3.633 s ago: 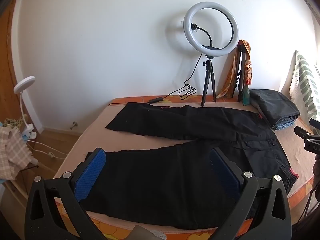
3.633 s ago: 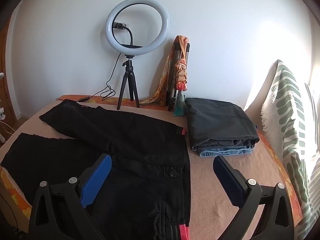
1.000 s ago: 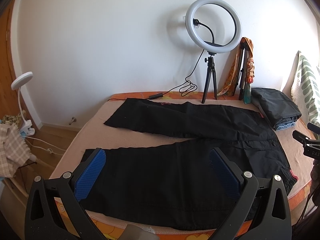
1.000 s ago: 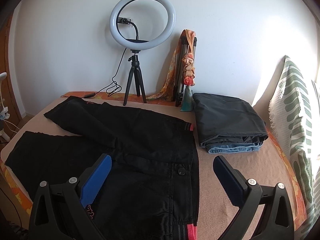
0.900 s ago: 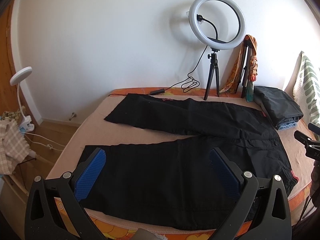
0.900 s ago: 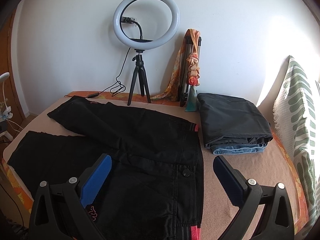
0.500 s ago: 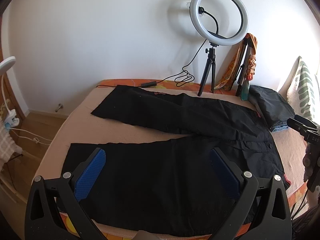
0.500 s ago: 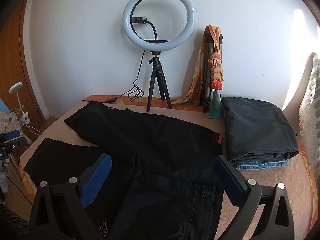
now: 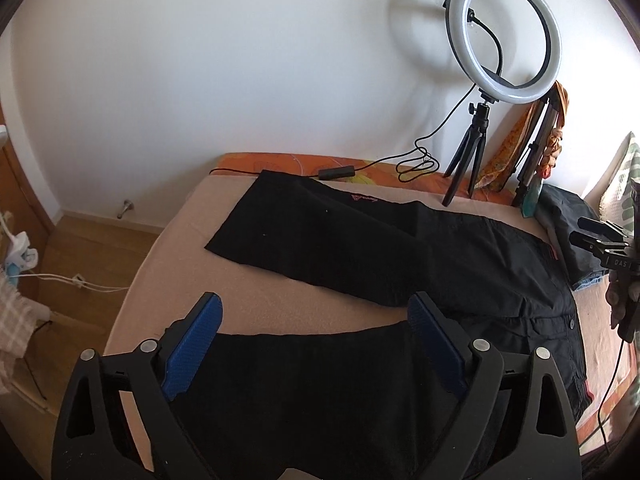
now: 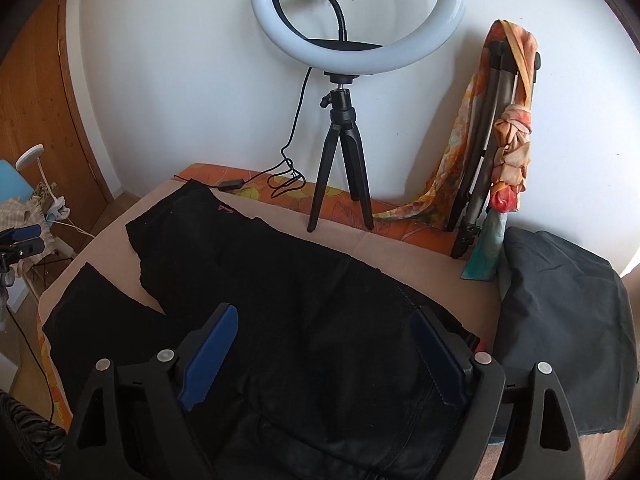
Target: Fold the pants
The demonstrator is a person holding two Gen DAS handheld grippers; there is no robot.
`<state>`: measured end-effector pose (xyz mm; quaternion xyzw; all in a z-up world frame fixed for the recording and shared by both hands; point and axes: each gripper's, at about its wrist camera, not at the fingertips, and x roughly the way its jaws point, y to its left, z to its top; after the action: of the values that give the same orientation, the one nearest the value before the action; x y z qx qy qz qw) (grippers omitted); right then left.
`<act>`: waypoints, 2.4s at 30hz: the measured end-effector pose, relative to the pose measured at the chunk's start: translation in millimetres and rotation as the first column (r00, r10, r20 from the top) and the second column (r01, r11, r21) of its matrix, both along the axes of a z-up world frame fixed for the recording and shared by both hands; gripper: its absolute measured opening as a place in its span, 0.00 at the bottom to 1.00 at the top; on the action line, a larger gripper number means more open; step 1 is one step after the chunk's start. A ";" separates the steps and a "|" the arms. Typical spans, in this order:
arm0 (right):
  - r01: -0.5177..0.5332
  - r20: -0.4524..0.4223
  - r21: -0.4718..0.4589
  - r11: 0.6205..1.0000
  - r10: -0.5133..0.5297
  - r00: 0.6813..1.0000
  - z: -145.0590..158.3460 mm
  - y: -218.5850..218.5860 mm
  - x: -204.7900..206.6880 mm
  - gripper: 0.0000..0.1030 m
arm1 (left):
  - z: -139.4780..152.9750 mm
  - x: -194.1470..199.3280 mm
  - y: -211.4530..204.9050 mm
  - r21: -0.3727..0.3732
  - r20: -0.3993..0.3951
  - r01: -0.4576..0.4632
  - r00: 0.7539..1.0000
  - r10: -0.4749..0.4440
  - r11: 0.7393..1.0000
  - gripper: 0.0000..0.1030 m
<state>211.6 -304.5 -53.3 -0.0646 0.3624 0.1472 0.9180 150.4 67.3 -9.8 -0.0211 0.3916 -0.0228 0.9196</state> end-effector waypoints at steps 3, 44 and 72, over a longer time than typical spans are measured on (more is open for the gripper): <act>-0.056 -0.016 -0.048 0.997 0.056 0.998 -10.0 14.1 29.4 0.80 | -2.9 25.4 3.6 0.003 -0.012 -0.011 1.000 0.011 1.000 0.85; -0.230 -0.189 -0.098 0.968 0.209 0.960 -98.3 39.7 142.3 0.10 | -118.7 180.5 -18.3 -0.170 -0.237 -0.043 0.971 0.001 0.984 0.61; -0.536 -0.027 -0.258 0.804 0.548 0.836 -67.8 124.1 -69.2 0.05 | -99.9 203.4 23.0 -0.352 -0.302 -0.224 0.946 0.116 0.909 0.68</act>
<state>142.3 -180.5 -121.1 -0.2864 0.3222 0.3537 0.8301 353.8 90.3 -109.7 -0.2369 0.4995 -0.0146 0.8331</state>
